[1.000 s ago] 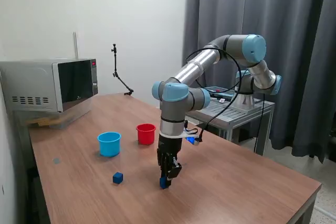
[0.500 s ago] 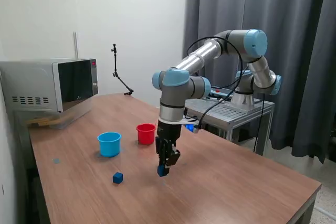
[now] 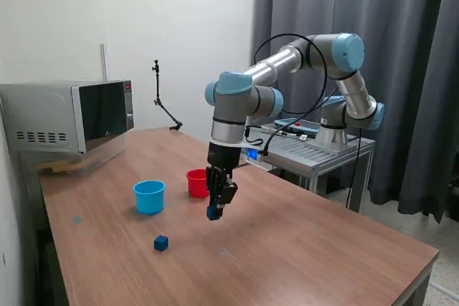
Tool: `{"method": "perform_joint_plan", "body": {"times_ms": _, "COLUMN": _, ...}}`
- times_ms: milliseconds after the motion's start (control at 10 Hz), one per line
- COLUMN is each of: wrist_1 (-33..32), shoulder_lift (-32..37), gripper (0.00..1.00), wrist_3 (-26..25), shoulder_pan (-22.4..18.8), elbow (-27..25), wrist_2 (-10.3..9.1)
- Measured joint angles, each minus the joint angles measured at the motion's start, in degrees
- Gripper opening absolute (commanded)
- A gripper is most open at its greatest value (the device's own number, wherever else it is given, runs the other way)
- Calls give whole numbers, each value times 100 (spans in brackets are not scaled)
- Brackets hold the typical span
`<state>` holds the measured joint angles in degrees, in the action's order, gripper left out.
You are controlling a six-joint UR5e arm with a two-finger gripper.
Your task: Place red objects in the red bin, and blue objects in the blue bin.
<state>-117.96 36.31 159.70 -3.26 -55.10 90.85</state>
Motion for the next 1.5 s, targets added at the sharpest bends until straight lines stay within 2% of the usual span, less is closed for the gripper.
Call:
{"method": "perform_joint_plan", "body": {"times_ms": 600, "wrist_1": 10, "shoulder_lift": 150, "gripper": 0, "wrist_3": 41, "shoulder_pan": 549, "elbow": 68, "wrist_2": 11}}
{"method": "perform_joint_plan", "body": {"times_ms": 1100, "wrist_1": 26, "shoulder_lift": 130, "gripper": 0, "wrist_3": 44, "shoulder_pan": 989, "elbow": 531, "wrist_2": 4}}
{"method": "perform_joint_plan", "body": {"times_ms": 1500, "wrist_1": 18, "shoulder_lift": 63, "gripper": 0, "wrist_3": 27, "shoulder_pan": 1294, "elbow": 674, "wrist_2": 1}}
